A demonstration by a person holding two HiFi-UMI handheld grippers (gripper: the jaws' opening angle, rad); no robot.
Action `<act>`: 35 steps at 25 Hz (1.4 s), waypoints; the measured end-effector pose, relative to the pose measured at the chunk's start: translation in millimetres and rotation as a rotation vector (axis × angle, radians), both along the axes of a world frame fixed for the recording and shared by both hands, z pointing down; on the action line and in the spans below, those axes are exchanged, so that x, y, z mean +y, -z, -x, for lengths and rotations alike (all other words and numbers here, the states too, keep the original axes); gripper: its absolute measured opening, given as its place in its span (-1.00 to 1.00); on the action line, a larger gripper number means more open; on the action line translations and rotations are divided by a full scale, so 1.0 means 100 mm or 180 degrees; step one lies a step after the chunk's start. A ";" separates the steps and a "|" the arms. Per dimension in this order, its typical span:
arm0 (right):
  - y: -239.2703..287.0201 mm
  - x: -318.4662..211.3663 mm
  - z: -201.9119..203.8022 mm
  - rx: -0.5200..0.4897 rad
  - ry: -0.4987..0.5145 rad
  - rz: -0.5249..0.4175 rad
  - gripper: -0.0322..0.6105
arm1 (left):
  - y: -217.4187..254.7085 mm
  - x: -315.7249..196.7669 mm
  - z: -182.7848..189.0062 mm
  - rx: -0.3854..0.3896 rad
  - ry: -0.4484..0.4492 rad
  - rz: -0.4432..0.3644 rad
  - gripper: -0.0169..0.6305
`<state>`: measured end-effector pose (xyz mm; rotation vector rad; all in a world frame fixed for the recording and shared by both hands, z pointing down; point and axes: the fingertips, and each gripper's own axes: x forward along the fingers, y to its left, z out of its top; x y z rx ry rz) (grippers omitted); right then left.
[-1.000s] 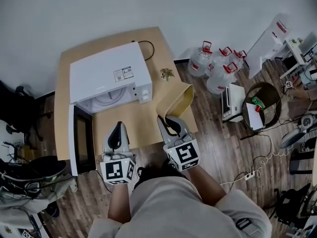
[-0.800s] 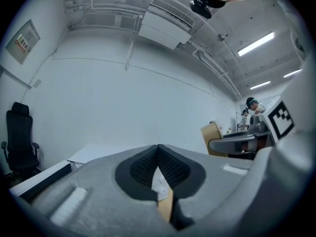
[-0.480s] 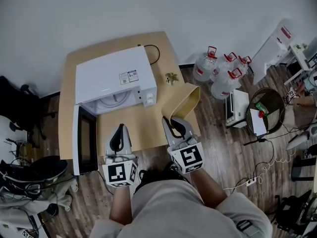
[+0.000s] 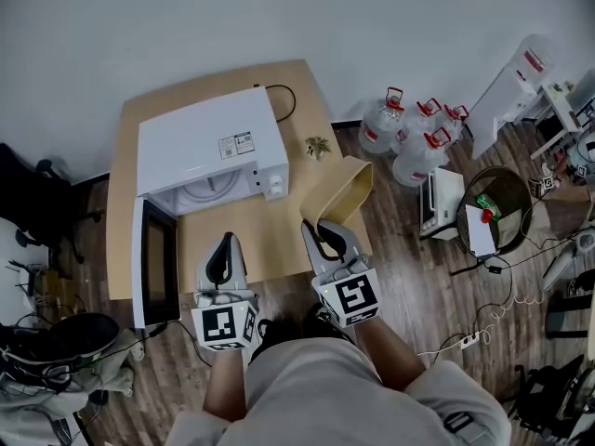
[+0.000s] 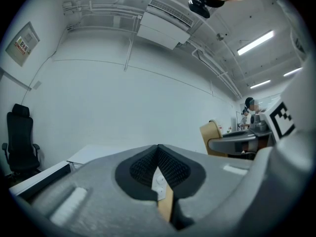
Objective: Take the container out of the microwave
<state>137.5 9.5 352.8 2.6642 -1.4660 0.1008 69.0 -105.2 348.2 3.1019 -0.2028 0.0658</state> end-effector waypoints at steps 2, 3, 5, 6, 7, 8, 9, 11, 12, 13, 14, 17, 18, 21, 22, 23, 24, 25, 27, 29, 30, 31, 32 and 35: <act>0.00 0.01 0.01 0.0007 0.0000 0.0006 -0.85 | 0.00 0.03 -0.01 0.0006 -0.0018 0.0006 -0.94; 0.00 0.02 0.02 0.0008 0.0004 0.0011 -0.85 | 0.00 0.04 -0.01 0.0013 -0.0027 0.0012 -0.94; -0.01 0.03 0.03 0.0013 0.0011 0.0023 -0.85 | 0.01 0.07 -0.02 0.0024 -0.0046 0.0021 -0.94; -0.01 0.04 0.03 0.0015 0.0012 0.0028 -0.85 | 0.01 0.09 -0.03 0.0024 -0.0055 0.0019 -0.94; 0.00 0.04 0.04 0.0017 0.0010 0.0031 -0.85 | 0.01 0.10 -0.03 0.0023 -0.0064 0.0015 -0.94; 0.01 0.05 0.04 0.0020 0.0005 0.0033 -0.85 | 0.02 0.12 -0.03 0.0020 -0.0072 0.0009 -0.94; 0.01 0.06 0.04 0.0024 0.0000 0.0032 -0.85 | 0.02 0.13 -0.03 0.0017 -0.0077 0.0003 -0.94; 0.02 0.07 0.03 0.0031 -0.0012 0.0028 -0.85 | 0.01 0.13 -0.04 0.0010 -0.0082 -0.0003 -0.94; 0.01 0.07 0.03 0.0033 -0.0017 0.0028 -0.85 | 0.00 0.13 -0.05 0.0007 -0.0083 -0.0002 -0.94; 0.00 0.07 0.02 0.0032 -0.0021 0.0030 -0.85 | -0.01 0.12 -0.05 0.0005 -0.0083 0.0001 -0.94; 0.00 0.08 0.01 0.0029 -0.0025 0.0032 -0.85 | -0.01 0.12 -0.06 0.0005 -0.0084 0.0004 -0.94; -0.01 0.10 0.02 0.0017 -0.0033 0.0036 -0.85 | -0.01 0.15 -0.05 0.0005 -0.0089 0.0011 -0.94; -0.01 0.11 0.03 0.0016 -0.0031 0.0038 -0.85 | -0.01 0.15 -0.05 0.0004 -0.0091 0.0015 -0.94; -0.02 0.11 0.03 0.0032 -0.0023 0.0058 -0.85 | -0.03 0.16 -0.06 0.0004 -0.0094 0.0021 -0.94; -0.02 0.11 0.02 0.0033 -0.0023 0.0061 -0.85 | -0.03 0.16 -0.06 0.0002 -0.0095 0.0020 -0.94; -0.02 0.11 0.02 0.0026 -0.0025 0.0064 -0.85 | -0.03 0.16 -0.06 -0.0001 -0.0096 0.0019 -0.94; -0.03 0.12 0.02 0.0015 -0.0029 0.0066 -0.85 | -0.03 0.16 -0.06 -0.0005 -0.0096 0.0019 -0.94; -0.03 0.12 0.02 0.0007 -0.0032 0.0068 -0.85 | -0.03 0.17 -0.05 -0.0008 -0.0097 0.0017 -0.94; -0.03 0.13 0.02 0.0002 -0.0036 0.0070 -0.85 | -0.03 0.17 -0.05 -0.0010 -0.0098 0.0012 -0.94; -0.03 0.14 0.02 0.0003 -0.0040 0.0067 -0.85 | -0.03 0.18 -0.05 -0.0009 -0.0102 0.0014 -0.94; -0.03 0.14 0.02 0.0000 -0.0041 0.0065 -0.85 | -0.03 0.18 -0.05 -0.0008 -0.0103 0.0015 -0.94; -0.03 0.14 0.02 -0.0004 -0.0042 0.0063 -0.85 | -0.03 0.18 -0.05 -0.0008 -0.0103 0.0015 -0.94; -0.03 0.15 0.02 -0.0006 -0.0044 0.0061 -0.85 | -0.03 0.18 -0.05 -0.0008 -0.0102 0.0014 -0.94; -0.02 0.15 0.02 -0.0002 -0.0048 0.0058 -0.85 | -0.02 0.19 -0.05 -0.0008 -0.0101 0.0013 -0.94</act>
